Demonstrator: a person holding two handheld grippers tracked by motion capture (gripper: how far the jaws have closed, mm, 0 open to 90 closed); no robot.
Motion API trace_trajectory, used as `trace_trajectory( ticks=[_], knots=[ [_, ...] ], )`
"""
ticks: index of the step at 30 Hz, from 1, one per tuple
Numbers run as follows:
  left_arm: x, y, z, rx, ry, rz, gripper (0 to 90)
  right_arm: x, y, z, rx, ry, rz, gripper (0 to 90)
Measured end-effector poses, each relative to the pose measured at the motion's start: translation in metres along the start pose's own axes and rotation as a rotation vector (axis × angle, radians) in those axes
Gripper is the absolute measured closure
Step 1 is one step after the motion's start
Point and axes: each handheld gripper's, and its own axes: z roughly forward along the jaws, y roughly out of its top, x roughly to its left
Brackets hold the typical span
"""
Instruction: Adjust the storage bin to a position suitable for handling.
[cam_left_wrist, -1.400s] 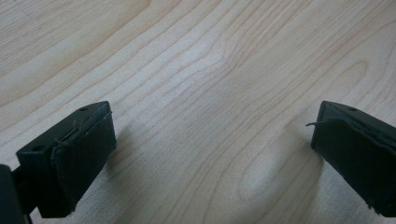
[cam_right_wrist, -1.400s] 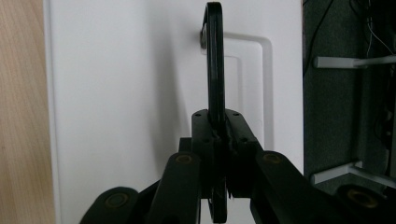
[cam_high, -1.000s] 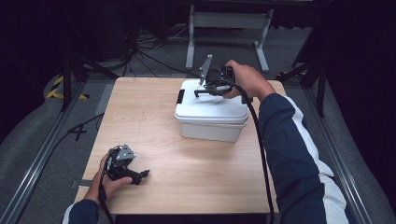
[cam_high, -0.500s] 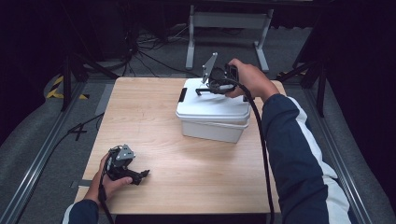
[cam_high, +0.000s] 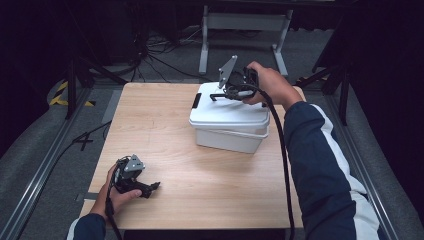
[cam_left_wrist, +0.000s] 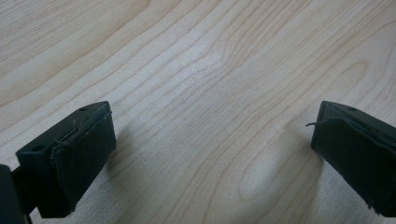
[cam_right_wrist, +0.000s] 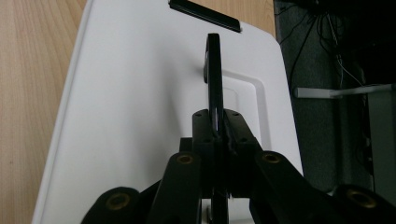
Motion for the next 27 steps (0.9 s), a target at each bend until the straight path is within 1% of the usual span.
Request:
trace_trajectory(
  ticks=[1, 8, 11, 12, 14, 17, 18, 19, 21, 22, 24, 25, 26, 27],
  knots=[
    [0.0, 0.0, 0.0, 0.0, 0.0, -0.001, 0.3, 0.0, 0.001, -0.001, 0.005, -0.004, -0.005, 85.1],
    [0.0, 0.0, 0.0, 0.0, 0.0, -0.001, 0.3, 0.005, 0.011, -0.003, -0.008, -0.003, -0.034, 85.0],
    [0.0, 0.0, 0.0, 0.0, 0.0, 0.002, 0.3, 0.01, 0.013, 0.002, -0.006, 0.014, -0.036, 85.0],
    [0.0, 0.0, 0.0, 0.0, 0.0, 0.0, 0.3, 0.012, 0.012, 0.006, -0.001, 0.026, -0.042, 85.0],
    [0.0, 0.0, 0.0, -0.004, 0.003, 0.003, 0.3, 0.016, 0.009, 0.013, -0.002, 0.028, -0.04, 85.0],
    [0.0, 0.0, 0.0, -0.004, 0.004, 0.003, 0.3, 0.018, -0.002, 0.02, -0.036, 0.036, -0.006, 85.0],
    [0.0, 0.0, 0.0, -0.004, 0.003, 0.002, 0.3, 0.019, -0.005, 0.022, -0.046, 0.044, 0.0, 85.0],
    [0.0, 0.0, 0.0, -0.004, 0.003, 0.002, 0.3, 0.02, -0.008, 0.025, -0.052, 0.041, 0.003, 85.1],
    [0.0, 0.0, 0.0, -0.003, 0.0, -0.002, 0.3, 0.02, -0.011, 0.029, -0.081, 0.038, 0.0, 85.1],
    [0.0, 0.0, 0.0, -0.005, 0.002, 0.001, 0.3, 0.02, -0.012, 0.031, -0.097, 0.038, 0.01, 85.1],
    [0.0, 0.0, 0.001, -0.004, -0.003, -0.008, 0.2, 0.02, -0.012, 0.032, -0.114, 0.036, 0.011, 85.1],
    [0.0, 0.0, 0.001, -0.006, -0.001, -0.005, 0.2, 0.02, -0.011, 0.032, -0.118, 0.036, 0.014, 85.1],
    [0.0, 0.0, 0.001, -0.005, -0.002, -0.006, 0.2, 0.021, -0.011, 0.033, -0.121, 0.038, 0.012, 85.1],
    [0.0, 0.0, 0.001, -0.006, -0.001, -0.004, 0.2, 0.02, -0.011, 0.033, -0.134, 0.033, -0.006, 85.1]
  ],
)
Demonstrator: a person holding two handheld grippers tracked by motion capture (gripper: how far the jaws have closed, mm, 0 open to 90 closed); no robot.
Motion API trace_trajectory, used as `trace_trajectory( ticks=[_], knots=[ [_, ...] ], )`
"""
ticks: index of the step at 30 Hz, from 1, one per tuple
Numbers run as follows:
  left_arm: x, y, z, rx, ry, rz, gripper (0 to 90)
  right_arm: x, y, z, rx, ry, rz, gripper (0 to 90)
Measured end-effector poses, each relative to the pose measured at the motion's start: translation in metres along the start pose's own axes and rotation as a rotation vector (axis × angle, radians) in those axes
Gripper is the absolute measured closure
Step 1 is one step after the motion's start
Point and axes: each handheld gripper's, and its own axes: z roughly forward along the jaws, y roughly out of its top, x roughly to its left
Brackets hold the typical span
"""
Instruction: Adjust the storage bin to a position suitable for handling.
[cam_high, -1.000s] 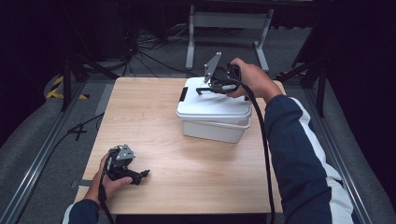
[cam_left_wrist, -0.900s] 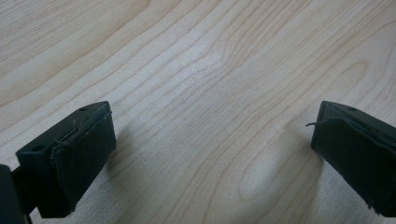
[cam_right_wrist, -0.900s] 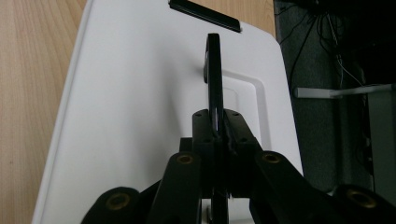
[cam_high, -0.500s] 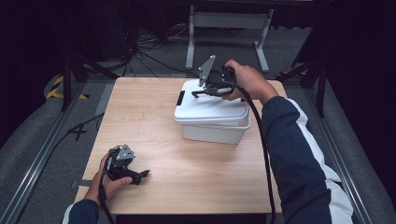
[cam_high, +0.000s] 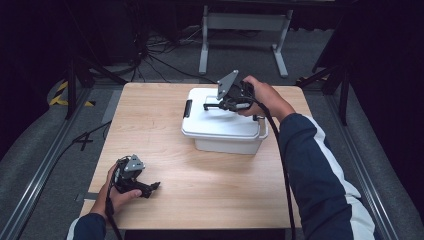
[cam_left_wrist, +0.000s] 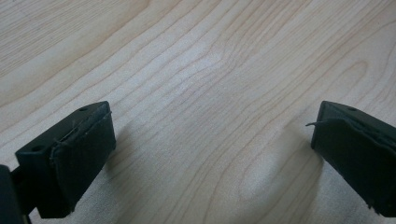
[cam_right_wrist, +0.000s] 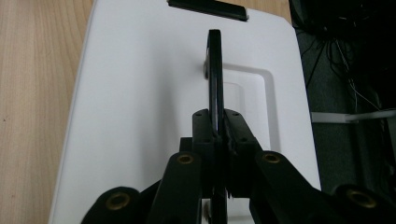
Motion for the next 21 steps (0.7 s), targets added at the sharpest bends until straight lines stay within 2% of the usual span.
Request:
trace_trajectory(
  ticks=[1, 2, 8, 13, 15, 18, 19, 20, 21],
  knots=[
    [0.0, 0.0, 0.0, 0.001, -0.002, -0.003, 0.2, 0.001, 0.0, -0.002, 0.006, 0.0, 0.011, 85.1],
    [0.0, 0.0, 0.0, 0.0, 0.0, 0.0, 0.2, 0.0, -0.001, -0.003, -0.009, -0.005, -0.006, 85.1],
    [0.0, 0.0, 0.0, 0.004, -0.003, -0.002, 0.2, -0.003, -0.005, -0.019, -0.063, -0.034, 0.025, 85.2],
    [0.0, 0.0, 0.0, 0.0, 0.0, -0.001, 0.2, 0.0, -0.002, -0.043, -0.09, -0.051, 0.002, 85.1],
    [0.0, 0.0, 0.0, 0.002, -0.002, -0.003, 0.2, 0.005, -0.002, -0.057, -0.113, -0.067, 0.003, 85.1],
    [0.0, 0.0, 0.0, 0.0, 0.001, 0.0, 0.4, 0.016, -0.005, -0.072, -0.131, -0.049, -0.009, 85.1],
    [0.0, 0.0, 0.0, 0.0, 0.001, 0.0, 0.4, 0.016, -0.005, -0.072, -0.131, -0.049, -0.009, 85.1],
    [0.0, 0.0, 0.0, 0.001, 0.001, 0.0, 0.4, 0.027, -0.006, -0.08, -0.126, -0.058, -0.019, 85.1],
    [0.0, 0.0, 0.0, 0.001, 0.001, 0.0, 0.4, 0.031, -0.007, -0.082, -0.12, -0.06, -0.019, 85.1]
  ],
)
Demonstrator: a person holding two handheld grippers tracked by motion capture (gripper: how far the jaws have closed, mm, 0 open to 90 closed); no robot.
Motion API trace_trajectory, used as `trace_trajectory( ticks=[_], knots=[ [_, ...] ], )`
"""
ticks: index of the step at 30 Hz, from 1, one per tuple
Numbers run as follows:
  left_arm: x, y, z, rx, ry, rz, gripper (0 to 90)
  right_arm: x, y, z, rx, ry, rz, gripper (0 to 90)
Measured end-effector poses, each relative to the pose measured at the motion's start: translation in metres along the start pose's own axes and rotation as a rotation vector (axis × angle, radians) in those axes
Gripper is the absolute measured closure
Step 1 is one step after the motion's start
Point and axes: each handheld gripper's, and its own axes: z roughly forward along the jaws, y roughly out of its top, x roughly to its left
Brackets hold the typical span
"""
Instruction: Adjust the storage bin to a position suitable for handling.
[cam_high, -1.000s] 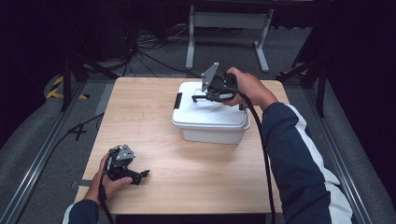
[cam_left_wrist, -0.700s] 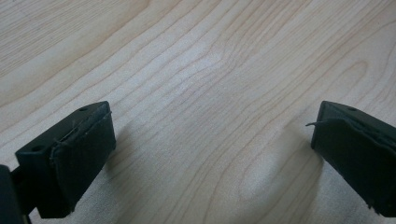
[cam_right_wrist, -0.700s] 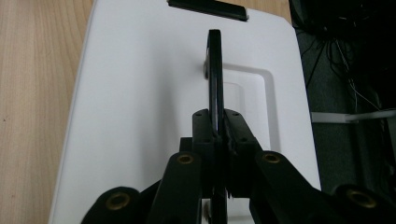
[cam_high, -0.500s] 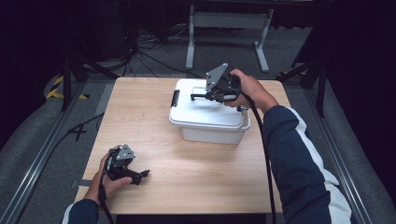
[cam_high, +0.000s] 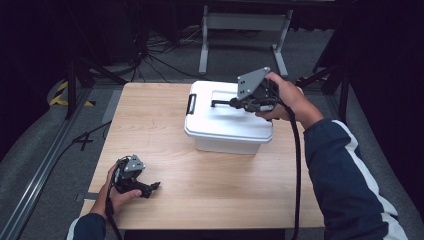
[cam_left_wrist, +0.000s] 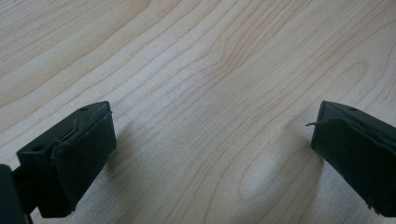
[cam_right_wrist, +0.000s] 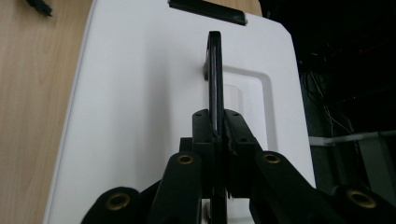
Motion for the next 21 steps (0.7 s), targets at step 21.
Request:
trace_trajectory(
  ticks=[21],
  knots=[
    [0.001, 0.0, 0.0, 0.005, -0.014, 0.007, 0.2, 0.124, -0.032, -0.002, -0.022, 0.087, 0.019, 84.9]
  ],
)
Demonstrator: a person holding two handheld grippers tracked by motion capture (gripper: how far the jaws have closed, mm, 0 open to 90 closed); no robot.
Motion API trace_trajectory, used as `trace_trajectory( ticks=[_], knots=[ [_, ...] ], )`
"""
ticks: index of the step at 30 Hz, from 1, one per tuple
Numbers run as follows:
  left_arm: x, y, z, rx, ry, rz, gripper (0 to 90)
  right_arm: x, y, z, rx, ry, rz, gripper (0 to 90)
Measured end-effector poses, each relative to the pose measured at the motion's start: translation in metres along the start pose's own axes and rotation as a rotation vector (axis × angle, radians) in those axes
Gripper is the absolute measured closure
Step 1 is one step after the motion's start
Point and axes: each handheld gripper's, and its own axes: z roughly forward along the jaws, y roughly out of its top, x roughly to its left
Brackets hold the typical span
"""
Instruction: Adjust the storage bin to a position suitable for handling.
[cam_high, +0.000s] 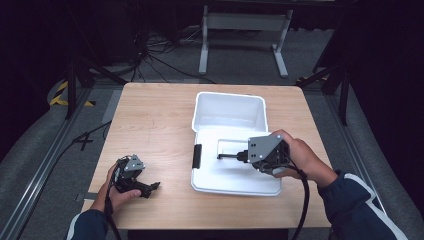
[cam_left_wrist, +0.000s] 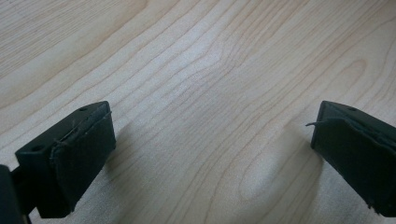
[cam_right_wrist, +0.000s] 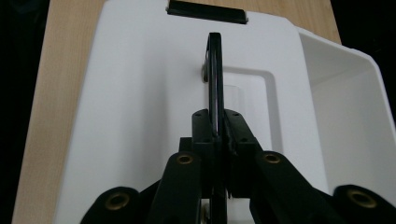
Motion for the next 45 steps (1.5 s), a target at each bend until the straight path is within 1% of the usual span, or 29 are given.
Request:
trace_trajectory(
  ticks=[2, 5, 7, 9, 11, 14, 20, 22, 23, 24, 28, 30, 33, 36, 37, 41, 45],
  knots=[
    [0.0, 0.0, 0.0, 0.001, -0.001, 0.004, 0.2, 0.007, 0.0, 0.004, 0.002, -0.003, -0.002, 84.9],
    [0.0, 0.0, 0.0, 0.001, -0.002, 0.005, 0.2, 0.016, 0.0, 0.009, 0.007, 0.017, -0.014, 84.9],
    [0.001, 0.0, 0.0, 0.001, -0.004, 0.009, 0.2, 0.02, -0.001, 0.012, 0.007, 0.029, -0.016, 84.9],
    [0.001, 0.0, 0.0, 0.001, -0.003, 0.006, 0.2, 0.025, -0.002, 0.017, 0.005, 0.037, -0.006, 84.9],
    [0.0, 0.0, 0.0, 0.0, -0.002, 0.005, 0.2, 0.031, -0.005, 0.023, 0.016, 0.049, -0.009, 84.9],
    [0.0, 0.0, 0.0, 0.001, -0.002, 0.006, 0.2, 0.038, -0.009, 0.031, 0.03, 0.052, -0.012, 84.9],
    [0.0, 0.0, 0.0, 0.0, -0.002, 0.005, 0.2, 0.047, -0.02, 0.052, 0.042, 0.081, -0.002, 84.8],
    [0.0, 0.0, 0.0, 0.001, -0.002, 0.005, 0.2, 0.049, -0.024, 0.06, 0.055, 0.081, -0.002, 84.8],
    [0.0, 0.0, 0.0, 0.001, -0.002, 0.005, 0.2, 0.05, -0.025, 0.063, 0.05, 0.088, 0.001, 84.8],
    [0.0, 0.0, 0.0, 0.0, -0.002, 0.005, 0.2, 0.05, -0.028, 0.067, 0.05, 0.101, 0.007, 84.7],
    [0.0, 0.0, 0.0, 0.0, -0.002, 0.005, 0.2, 0.053, -0.037, 0.08, 0.058, 0.112, 0.025, 84.4],
    [0.0, 0.0, 0.0, 0.0, -0.002, 0.005, 0.2, 0.052, -0.04, 0.081, 0.033, 0.126, 0.046, 84.5],
    [0.0, 0.0, 0.0, 0.0, -0.002, 0.005, 0.2, 0.051, -0.041, 0.081, 0.025, 0.129, 0.054, 84.2],
    [0.0, 0.0, 0.0, 0.001, -0.002, 0.005, 0.2, 0.052, -0.043, 0.083, 0.024, 0.146, 0.045, 82.4],
    [0.0, 0.0, 0.0, 0.0, -0.002, 0.005, 0.2, 0.053, -0.043, 0.083, 0.028, 0.146, 0.053, 81.9],
    [0.0, 0.0, 0.0, 0.0, -0.002, 0.005, 0.2, 0.052, -0.045, 0.083, 0.029, 0.151, 0.056, 78.1],
    [0.0, 0.0, 0.0, 0.0, -0.002, 0.005, 0.2, 0.052, -0.046, 0.079, 0.013, 0.133, 0.077, 72.6]
  ],
)
